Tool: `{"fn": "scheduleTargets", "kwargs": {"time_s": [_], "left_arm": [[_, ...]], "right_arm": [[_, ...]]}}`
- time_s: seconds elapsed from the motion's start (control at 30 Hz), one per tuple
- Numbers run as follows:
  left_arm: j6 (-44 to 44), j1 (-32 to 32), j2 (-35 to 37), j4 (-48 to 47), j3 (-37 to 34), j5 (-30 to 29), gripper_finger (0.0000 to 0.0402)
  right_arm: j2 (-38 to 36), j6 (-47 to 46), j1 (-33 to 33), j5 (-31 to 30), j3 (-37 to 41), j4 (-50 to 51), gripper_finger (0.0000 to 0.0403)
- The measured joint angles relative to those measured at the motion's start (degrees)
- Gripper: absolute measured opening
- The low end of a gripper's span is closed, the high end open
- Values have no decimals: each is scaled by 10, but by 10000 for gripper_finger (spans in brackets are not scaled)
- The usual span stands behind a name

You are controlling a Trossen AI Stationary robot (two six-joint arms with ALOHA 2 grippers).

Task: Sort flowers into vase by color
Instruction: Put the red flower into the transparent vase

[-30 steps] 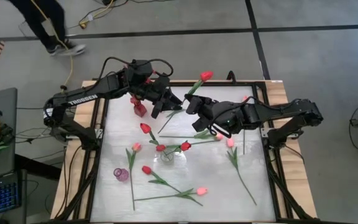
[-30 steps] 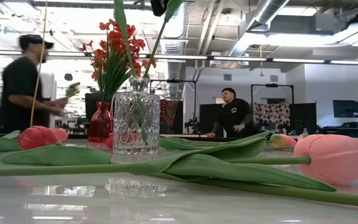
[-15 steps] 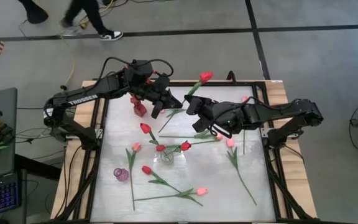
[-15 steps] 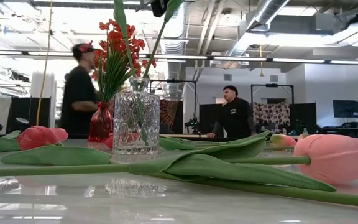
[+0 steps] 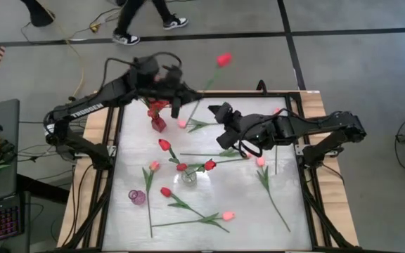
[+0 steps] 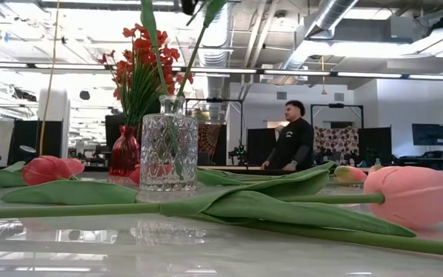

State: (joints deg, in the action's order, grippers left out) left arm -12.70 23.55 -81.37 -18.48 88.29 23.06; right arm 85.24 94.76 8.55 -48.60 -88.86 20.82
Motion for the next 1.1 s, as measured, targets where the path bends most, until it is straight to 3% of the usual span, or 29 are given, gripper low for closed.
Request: {"fn": "scheduleTargets", "kwargs": {"time_s": [0.27, 0.43, 0.57, 0.63, 0.9, 1.1], "left_arm": [[34, 33, 78, 0, 0, -9, 0], [65, -8, 150, 3, -4, -33, 0], [92, -97, 198, 30, -43, -89, 0], [108, -149, 212, 56, -74, -119, 0], [193, -346, 260, 257, -245, -219, 0], [233, -438, 271, 416, -382, -290, 0]], "right_arm": [[-63, -253, -75, 32, 0, 142, 222], [-109, -445, -145, 148, 5, 240, 202], [-139, -506, -182, 256, 40, 239, 177], [-147, -520, -192, 277, 62, 228, 165], [-157, -557, -208, 287, 129, 221, 123], [-156, -563, -207, 292, 166, 214, 109]]}}
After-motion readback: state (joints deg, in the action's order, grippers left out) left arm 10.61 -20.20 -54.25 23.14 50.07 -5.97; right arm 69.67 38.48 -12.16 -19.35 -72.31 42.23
